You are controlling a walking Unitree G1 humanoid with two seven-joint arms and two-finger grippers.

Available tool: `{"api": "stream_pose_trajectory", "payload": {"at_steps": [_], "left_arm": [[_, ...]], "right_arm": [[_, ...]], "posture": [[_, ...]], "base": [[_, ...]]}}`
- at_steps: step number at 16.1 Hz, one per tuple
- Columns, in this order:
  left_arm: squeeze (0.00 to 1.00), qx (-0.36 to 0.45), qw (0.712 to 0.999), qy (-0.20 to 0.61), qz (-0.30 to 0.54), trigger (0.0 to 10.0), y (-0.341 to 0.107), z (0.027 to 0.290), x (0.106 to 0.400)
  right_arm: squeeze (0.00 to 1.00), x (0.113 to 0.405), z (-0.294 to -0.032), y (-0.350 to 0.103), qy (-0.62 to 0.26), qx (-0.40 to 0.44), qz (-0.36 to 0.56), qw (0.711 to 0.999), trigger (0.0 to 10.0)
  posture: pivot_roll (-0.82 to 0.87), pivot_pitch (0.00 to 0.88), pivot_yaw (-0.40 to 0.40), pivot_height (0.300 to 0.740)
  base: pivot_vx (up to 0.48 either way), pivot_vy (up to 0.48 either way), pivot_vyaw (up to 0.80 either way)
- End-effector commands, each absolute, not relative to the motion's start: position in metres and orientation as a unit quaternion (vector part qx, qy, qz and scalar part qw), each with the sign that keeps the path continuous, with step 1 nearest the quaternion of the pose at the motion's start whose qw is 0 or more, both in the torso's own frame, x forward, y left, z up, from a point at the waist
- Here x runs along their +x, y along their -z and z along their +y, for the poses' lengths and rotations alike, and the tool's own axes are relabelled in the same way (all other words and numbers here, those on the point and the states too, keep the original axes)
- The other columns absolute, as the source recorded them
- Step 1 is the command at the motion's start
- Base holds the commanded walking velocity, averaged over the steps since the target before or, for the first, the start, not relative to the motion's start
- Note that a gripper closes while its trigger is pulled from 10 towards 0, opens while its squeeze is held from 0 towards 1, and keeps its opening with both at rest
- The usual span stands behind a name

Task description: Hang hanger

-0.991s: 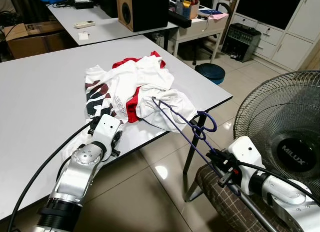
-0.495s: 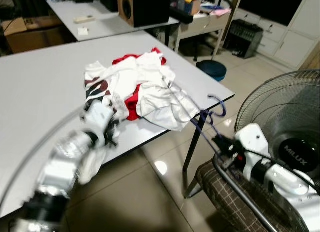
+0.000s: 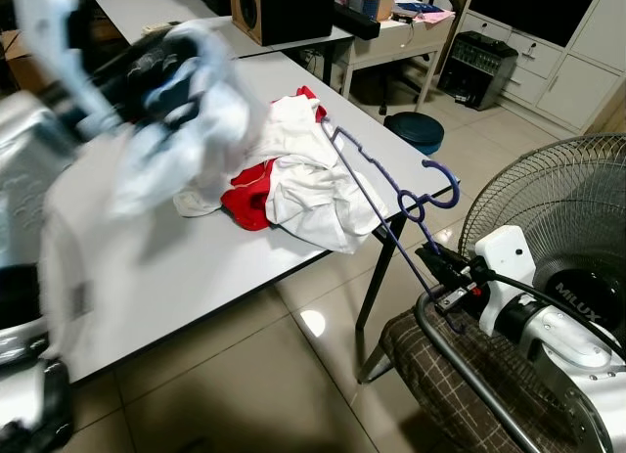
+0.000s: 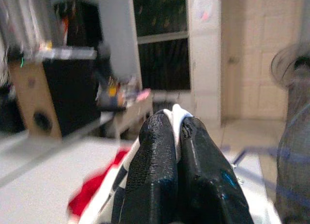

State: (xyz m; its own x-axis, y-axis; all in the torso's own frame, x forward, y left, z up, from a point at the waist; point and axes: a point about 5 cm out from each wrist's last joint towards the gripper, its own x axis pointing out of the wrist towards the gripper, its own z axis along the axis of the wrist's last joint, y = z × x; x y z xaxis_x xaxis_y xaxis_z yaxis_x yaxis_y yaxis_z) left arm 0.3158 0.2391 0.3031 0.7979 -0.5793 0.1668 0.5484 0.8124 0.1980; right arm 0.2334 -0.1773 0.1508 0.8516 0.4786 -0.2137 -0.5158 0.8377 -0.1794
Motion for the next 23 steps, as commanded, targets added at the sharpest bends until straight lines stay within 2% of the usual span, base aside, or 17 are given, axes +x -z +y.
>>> {"api": "stream_pose_trajectory", "payload": {"at_steps": [1,2,3,4,6,8,9,10,11,13,15,18,21,22,23], "left_arm": [[0.00,0.081,0.947,0.302,-0.078,0.0,-0.289,0.242,0.316],[0.00,0.077,0.957,0.280,-0.007,0.0,-0.254,0.251,0.310],[0.00,0.108,0.954,0.277,0.031,0.0,-0.237,0.254,0.304],[0.00,0.176,0.935,0.297,0.083,0.0,-0.215,0.256,0.293],[0.00,0.249,0.898,0.325,0.159,0.0,-0.186,0.260,0.276],[0.00,0.257,0.931,0.228,0.126,0.0,-0.198,0.277,0.288],[0.00,0.275,0.948,0.148,0.070,0.0,-0.217,0.290,0.299],[0.00,0.286,0.955,0.070,-0.021,0.0,-0.246,0.300,0.305],[0.00,0.273,0.957,0.015,-0.098,0.0,-0.272,0.308,0.305],[0.00,0.256,0.949,-0.009,-0.183,0.0,-0.303,0.314,0.296],[0.00,0.221,0.957,0.009,-0.187,0.0,-0.302,0.312,0.297],[0.00,0.211,0.963,0.046,-0.160,0.0,-0.290,0.301,0.298],[0.00,0.165,0.969,0.174,-0.065,0.0,-0.269,0.271,0.304],[0.00,0.102,0.963,0.247,-0.027,0.0,-0.265,0.248,0.308],[0.00,0.000,0.956,0.285,-0.071,0.0,-0.284,0.229,0.314]], "right_arm": [[0.00,0.233,-0.176,-0.151,-0.262,-0.114,0.076,0.955,10.0],[0.00,0.232,-0.173,-0.148,-0.268,-0.110,0.076,0.954,10.0],[0.00,0.231,-0.173,-0.147,-0.268,-0.110,0.076,0.954,10.0],[0.00,0.230,-0.174,-0.147,-0.268,-0.109,0.078,0.954,10.0],[0.00,0.231,-0.175,-0.145,-0.268,-0.112,0.083,0.953,10.0],[0.00,0.234,-0.175,-0.144,-0.265,-0.115,0.084,0.954,10.0],[0.00,0.237,-0.175,-0.145,-0.261,-0.116,0.080,0.955,10.0],[0.00,0.239,-0.176,-0.147,-0.252,-0.116,0.074,0.958,10.0],[0.00,0.241,-0.178,-0.148,-0.242,-0.114,0.069,0.961,10.0],[0.00,0.244,-0.182,-0.151,-0.216,-0.102,0.055,0.969,10.0],[0.00,0.245,-0.181,-0.152,-0.213,-0.090,0.050,0.972,10.0],[0.00,0.243,-0.175,-0.151,-0.238,-0.090,0.052,0.966,10.0],[0.00,0.239,-0.168,-0.153,-0.285,-0.094,0.046,0.953,10.0],[0.00,0.242,-0.170,-0.154,-0.277,-0.101,0.041,0.954,10.0],[0.00,0.247,-0.175,-0.158,-0.253,-0.097,0.032,0.962,10.0]], "posture": [[-0.04,0.000,-0.067,0.740],[-0.04,0.000,-0.065,0.740],[-0.05,0.000,-0.066,0.740],[-0.04,0.000,-0.072,0.740],[-0.04,0.000,-0.079,0.740],[-0.03,0.000,-0.091,0.740],[-0.03,0.000,-0.092,0.740],[-0.03,0.000,-0.091,0.740],[-0.03,0.000,-0.093,0.740],[-0.02,0.000,-0.091,0.740],[-0.02,0.000,-0.091,0.740],[-0.01,0.000,-0.097,0.740],[-0.01,0.000,-0.103,0.740],[-0.01,0.000,-0.101,0.740],[-0.01,0.000,-0.094,0.740]], "base": [[0.000,0.000,0.00],[0.000,0.000,0.00],[0.000,0.000,0.00],[0.000,0.000,0.00],[0.000,0.000,0.00],[0.000,0.000,0.00],[0.000,0.000,0.00],[0.000,0.000,0.00],[0.000,0.000,0.00],[0.000,0.000,0.00],[0.000,0.000,0.00],[0.000,0.000,0.00],[0.000,0.000,0.00],[0.000,0.000,0.00],[0.000,0.000,0.00]]}}
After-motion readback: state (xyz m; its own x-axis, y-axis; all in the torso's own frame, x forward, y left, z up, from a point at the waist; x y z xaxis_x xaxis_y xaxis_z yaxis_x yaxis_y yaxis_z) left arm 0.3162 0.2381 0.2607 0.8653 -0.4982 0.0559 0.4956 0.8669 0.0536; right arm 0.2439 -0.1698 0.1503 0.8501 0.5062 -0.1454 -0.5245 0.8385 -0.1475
